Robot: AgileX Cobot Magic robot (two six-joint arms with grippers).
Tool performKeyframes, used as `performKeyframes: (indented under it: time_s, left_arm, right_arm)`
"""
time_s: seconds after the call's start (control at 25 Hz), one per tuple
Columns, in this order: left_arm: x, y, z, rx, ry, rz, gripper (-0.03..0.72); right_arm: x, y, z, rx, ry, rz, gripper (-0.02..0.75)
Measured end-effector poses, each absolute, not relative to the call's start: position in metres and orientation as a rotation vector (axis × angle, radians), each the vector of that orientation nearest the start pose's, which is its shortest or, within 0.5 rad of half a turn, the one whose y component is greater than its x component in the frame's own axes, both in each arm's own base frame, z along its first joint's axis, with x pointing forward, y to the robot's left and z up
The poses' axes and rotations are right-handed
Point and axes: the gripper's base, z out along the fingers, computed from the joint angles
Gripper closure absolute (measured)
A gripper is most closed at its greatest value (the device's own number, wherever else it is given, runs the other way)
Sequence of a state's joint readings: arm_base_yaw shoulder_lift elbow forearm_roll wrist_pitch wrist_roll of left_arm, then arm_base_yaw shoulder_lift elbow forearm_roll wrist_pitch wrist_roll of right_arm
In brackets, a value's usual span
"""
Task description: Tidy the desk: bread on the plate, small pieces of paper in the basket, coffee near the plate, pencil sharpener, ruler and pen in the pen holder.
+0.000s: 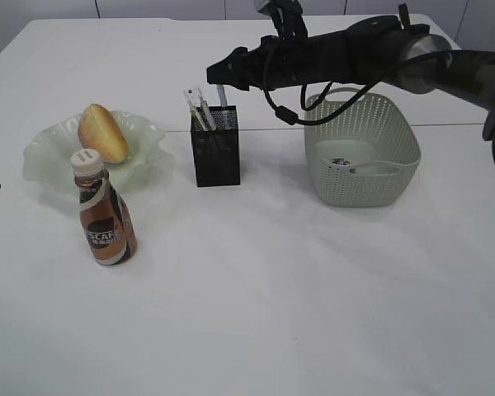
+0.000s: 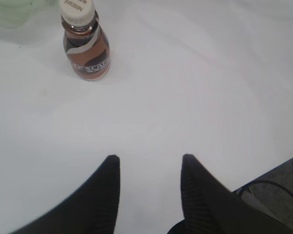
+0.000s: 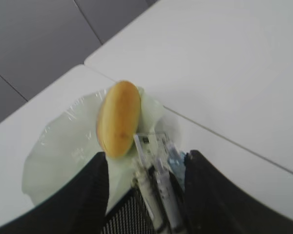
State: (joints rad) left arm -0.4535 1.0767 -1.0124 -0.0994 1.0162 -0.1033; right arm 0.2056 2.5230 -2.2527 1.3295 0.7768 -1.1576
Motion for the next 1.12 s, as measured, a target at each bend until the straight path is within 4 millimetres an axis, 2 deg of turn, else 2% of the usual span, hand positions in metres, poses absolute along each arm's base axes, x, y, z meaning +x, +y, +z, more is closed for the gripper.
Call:
performKeyframes:
  time_s: [0.16,0.28,0.48,0.68,0.84,0.88,1.12]
  left_arm:
    - [0.176,-0.094,0.342,0.417,2.562,-0.336,0.381]
    - [0.176,-0.094,0.342,0.418,2.563,-0.336,0.381]
    - [0.176,-0.094,0.342,0.418,2.563,-0.336,0.381]
    - [0.175,-0.094,0.341,0.420,2.571,-0.333,0.381]
    - [0.175,-0.094,0.341,0.420,2.571,-0.333,0.381]
    - [0.175,-0.094,0.341,0.420,2.571,-0.333,0.359]
    - [0.175,-0.094,0.341,0.386,2.579,-0.343,0.378]
  right_arm:
    - [0.533,0.167,0.212,-0.567,2.091,0.835,0.363]
    - [0.527,0.159,0.230,-0.492,2.207,0.762,0.363]
    - [0.505,0.147,0.273,-0.387,2.364,0.684,0.363]
    - [0.473,0.127,0.309,-0.333,2.571,0.489,0.388]
    - [0.461,0.114,0.328,-0.269,2.613,0.344,0.396]
    - [0.459,0.112,0.332,-0.252,2.610,0.323,0.396]
    - [0.436,0.102,0.342,-0.211,2.648,0.251,0.397]
